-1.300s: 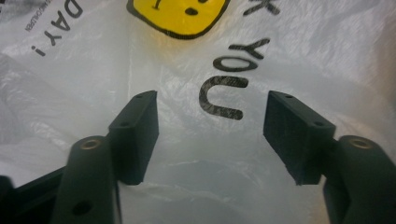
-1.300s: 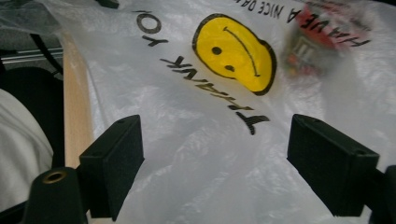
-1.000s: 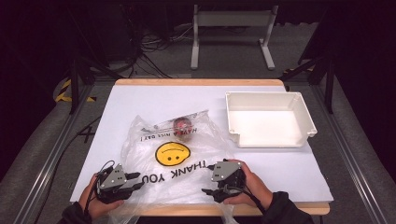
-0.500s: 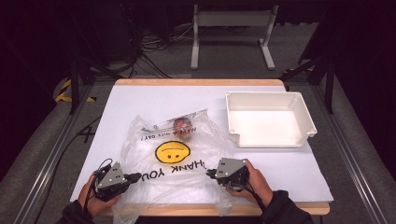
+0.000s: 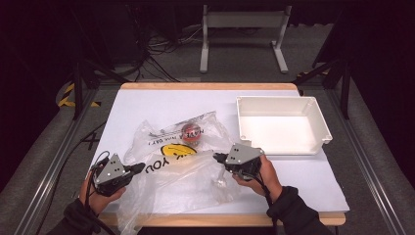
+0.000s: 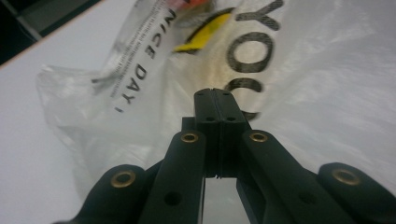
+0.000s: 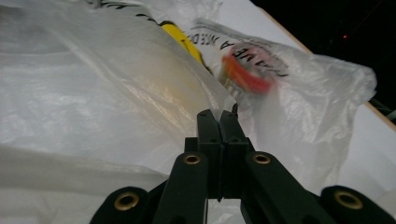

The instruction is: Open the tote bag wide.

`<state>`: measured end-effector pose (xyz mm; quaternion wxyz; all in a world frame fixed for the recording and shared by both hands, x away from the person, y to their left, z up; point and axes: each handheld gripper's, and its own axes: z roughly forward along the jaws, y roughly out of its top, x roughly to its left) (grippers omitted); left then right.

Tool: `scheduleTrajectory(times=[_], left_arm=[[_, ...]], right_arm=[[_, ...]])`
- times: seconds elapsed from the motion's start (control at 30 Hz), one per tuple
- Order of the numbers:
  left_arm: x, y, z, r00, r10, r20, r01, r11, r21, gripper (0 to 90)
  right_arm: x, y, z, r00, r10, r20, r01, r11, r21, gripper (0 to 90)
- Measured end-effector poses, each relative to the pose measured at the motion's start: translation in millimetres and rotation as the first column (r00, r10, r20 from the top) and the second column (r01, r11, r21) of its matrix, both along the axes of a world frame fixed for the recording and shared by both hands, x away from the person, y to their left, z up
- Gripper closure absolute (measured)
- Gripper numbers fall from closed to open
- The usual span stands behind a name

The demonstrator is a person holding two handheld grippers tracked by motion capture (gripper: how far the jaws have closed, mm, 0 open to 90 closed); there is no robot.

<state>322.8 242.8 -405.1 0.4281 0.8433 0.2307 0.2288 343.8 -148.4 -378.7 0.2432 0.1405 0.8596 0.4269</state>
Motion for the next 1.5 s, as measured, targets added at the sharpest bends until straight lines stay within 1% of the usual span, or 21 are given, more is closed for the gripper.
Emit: scheduleTrajectory(times=[0.27,0.33,0.47,0.57,0.63,0.73,0.77,0.83,0.87,0.9,0.97,1.0,1.03,1.1,1.13,1.17,1.23,1.27,1.33,1.43,1.5], left_arm=[[13.1,-4.8,14.7,0.9997,0.009,0.025,-0.008,0.9994,-0.033,90.0],[12.7,-8.3,19.2,0.9996,-0.011,0.026,0.012,0.9987,-0.049,89.8],[2.9,-19.9,28.5,0.9966,-0.073,0.038,0.075,0.9952,-0.063,82.1],[-8.2,-30.5,32.3,0.9949,-0.097,0.027,0.099,0.9921,-0.077,69.7],[-14.2,-35.2,34.5,0.9955,-0.092,0.022,0.094,0.9918,-0.087,54.4],[-26.0,-46.5,37.4,0.9930,-0.110,-0.044,0.103,0.9864,-0.128,28.7],[-26.0,-46.5,37.4,0.9930,-0.110,-0.044,0.103,0.9864,-0.128,23.0],[-33.4,-54.5,37.1,0.9874,-0.142,-0.070,0.131,0.9802,-0.149,18.9],[-37.0,-59.4,36.2,0.9847,-0.155,-0.081,0.142,0.9797,-0.141,14.2],[-40.4,-65.2,34.4,0.9847,-0.152,-0.085,0.142,0.9833,-0.114,14.2],[-44.9,-76.1,28.2,0.9849,-0.138,-0.105,0.134,0.9900,-0.046,10.8],[-45.2,-81.2,24.0,0.9874,-0.108,-0.115,0.109,0.9941,0.000,9.5],[-45.5,-85.2,19.0,0.9873,-0.102,-0.122,0.108,0.9933,0.042,9.5],[-42.0,-90.6,7.9,0.9870,-0.059,-0.150,0.078,0.9890,0.126,9.7],[-39.7,-91.0,2.7,0.9896,-0.026,-0.141,0.048,0.9867,0.155,11.7],[-36.9,-90.5,-1.4,0.9919,0.014,-0.126,0.012,0.9791,0.203,11.7],[-29.7,-86.0,-8.1,0.9900,0.091,-0.107,-0.059,0.9602,0.273,13.2],[-24.3,-79.6,-10.2,0.9858,0.130,-0.106,-0.096,0.9560,0.277,15.2],[-21.0,-74.9,-10.8,0.9830,0.147,-0.110,-0.112,0.9557,0.272,17.9],[-12.2,-61.5,-11.6,0.9748,0.197,-0.104,-0.161,0.9458,0.282,28.0],[-8.4,-55.3,-11.7,0.9714,0.211,-0.109,-0.174,0.9443,0.279,35.3]], right_arm=[[14.1,-7.0,14.1,0.9965,-0.078,0.031,0.076,0.9958,0.050,90.0],[15.6,-7.4,15.1,0.9956,-0.089,0.030,0.087,0.9948,0.053,90.0],[16.1,-5.3,15.2,0.9959,-0.086,0.029,0.085,0.9952,0.049,90.0],[16.8,-4.6,13.8,0.9958,-0.090,0.020,0.089,0.9951,0.042,90.0],[17.3,-4.1,13.0,0.9955,-0.094,0.015,0.093,0.9949,0.038,90.0],[17.9,-2.6,11.9,0.9952,-0.098,0.009,0.097,0.9947,0.034,90.0],[18.0,-1.6,11.0,0.9953,-0.097,0.005,0.097,0.9949,0.028,90.0],[17.9,-1.0,10.4,0.9951,-0.098,0.004,0.098,0.9948,0.027,90.0],[17.8,0.1,8.8,0.9952,-0.098,0.001,0.098,0.9950,0.021,90.0],[17.8,0.1,8.8,0.9952,-0.098,0.001,0.098,0.9950,0.021,90.0],[17.5,0.5,7.7,0.9955,-0.094,-0.003,0.094,0.9954,0.016,90.0],[16.7,0.1,7.2,0.9954,-0.096,-0.003,0.096,0.9953,0.014,90.0],[16.7,0.1,7.2,0.9954,-0.096,-0.003,0.096,0.9953,0.014,90.0],[15.2,-0.8,7.5,0.9957,-0.092,-0.004,0.092,0.9956,0.016,90.0],[11.6,-1.8,9.1,0.9959,-0.091,0.003,0.091,0.9957,0.016,90.0],[11.6,-1.8,9.1,0.9959,-0.091,0.003,0.091,0.9957,0.016,90.0],[7.6,-4.0,11.4,0.9963,-0.086,0.009,0.086,0.9962,0.015,90.0],[5.8,-6.1,12.3,0.9963,-0.086,0.010,0.086,0.9961,0.019,90.0],[4.2,-8.7,13.1,0.9962,-0.087,0.011,0.087,0.9960,0.022,90.0],[1.6,-12.6,14.5,0.9969,-0.078,0.004,0.078,0.9964,0.034,90.0],[-0.7,-11.1,15.2,0.9980,-0.063,0.000,0.063,0.9974,0.036,90.0]])
